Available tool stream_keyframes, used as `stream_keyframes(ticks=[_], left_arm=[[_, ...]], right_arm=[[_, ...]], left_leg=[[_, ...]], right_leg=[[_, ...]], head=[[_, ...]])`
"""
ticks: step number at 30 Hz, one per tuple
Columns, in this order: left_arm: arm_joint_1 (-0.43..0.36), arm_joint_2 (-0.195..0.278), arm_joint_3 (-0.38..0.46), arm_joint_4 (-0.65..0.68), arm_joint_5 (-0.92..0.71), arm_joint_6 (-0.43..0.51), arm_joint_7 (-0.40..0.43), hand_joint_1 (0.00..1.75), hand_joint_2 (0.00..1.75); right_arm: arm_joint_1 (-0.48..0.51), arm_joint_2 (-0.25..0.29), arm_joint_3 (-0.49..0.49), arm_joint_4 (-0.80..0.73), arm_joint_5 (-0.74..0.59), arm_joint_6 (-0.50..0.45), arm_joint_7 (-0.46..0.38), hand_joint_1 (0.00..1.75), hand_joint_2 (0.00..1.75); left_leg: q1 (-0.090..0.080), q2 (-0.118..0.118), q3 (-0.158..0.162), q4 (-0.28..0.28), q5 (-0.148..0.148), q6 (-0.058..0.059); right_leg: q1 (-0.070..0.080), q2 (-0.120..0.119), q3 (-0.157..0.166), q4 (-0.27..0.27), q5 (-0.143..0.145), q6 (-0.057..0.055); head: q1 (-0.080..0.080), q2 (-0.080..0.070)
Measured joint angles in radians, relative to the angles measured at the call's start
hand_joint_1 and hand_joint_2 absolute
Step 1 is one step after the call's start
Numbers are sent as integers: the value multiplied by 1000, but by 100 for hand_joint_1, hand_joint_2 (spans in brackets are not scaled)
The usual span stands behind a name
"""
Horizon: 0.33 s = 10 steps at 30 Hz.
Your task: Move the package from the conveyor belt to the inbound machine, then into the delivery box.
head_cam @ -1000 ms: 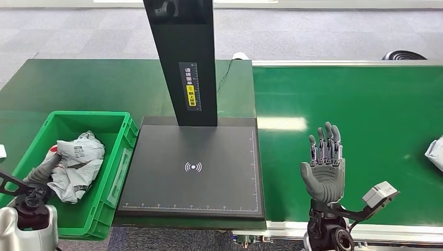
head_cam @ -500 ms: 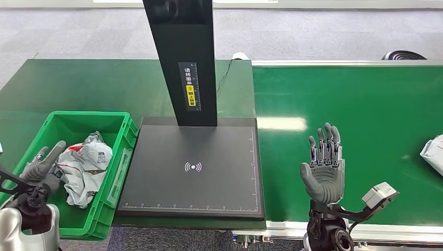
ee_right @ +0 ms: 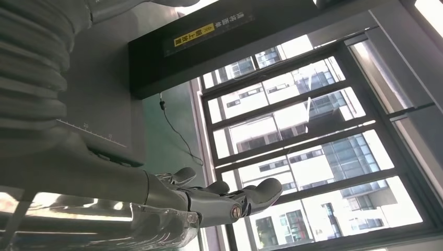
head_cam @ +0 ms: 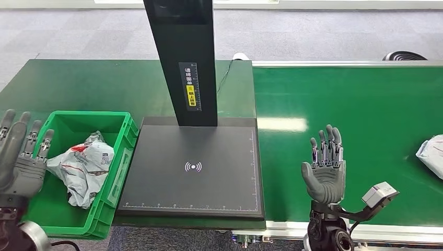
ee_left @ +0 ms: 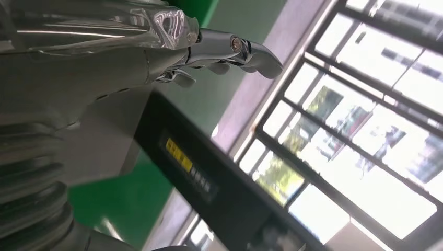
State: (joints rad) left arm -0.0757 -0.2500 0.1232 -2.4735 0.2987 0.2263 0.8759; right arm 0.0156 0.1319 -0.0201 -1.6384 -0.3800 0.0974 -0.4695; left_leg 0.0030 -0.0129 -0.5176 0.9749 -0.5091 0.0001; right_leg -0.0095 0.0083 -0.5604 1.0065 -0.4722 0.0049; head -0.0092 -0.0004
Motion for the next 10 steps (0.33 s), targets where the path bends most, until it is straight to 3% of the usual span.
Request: stream_keyframes(ticks=[5, 10], left_arm=[[35, -45, -36, -8, 72, -66, 0, 0, 175], [91, -31, -118, 78, 165, -83, 0, 0, 175]], right_arm=[[-2, -2, -4, 0, 6, 0, 18, 0, 175], [-9, -2, 0, 9, 27, 0, 36, 0, 175]], left_leg=[[0, 0, 0, 0, 0, 0], [0, 0, 0, 0, 0, 0]], right_leg=[[0, -1, 0, 0, 0, 0], [0, -1, 0, 0, 0, 0]], head=[[0, 0], [0, 0]])
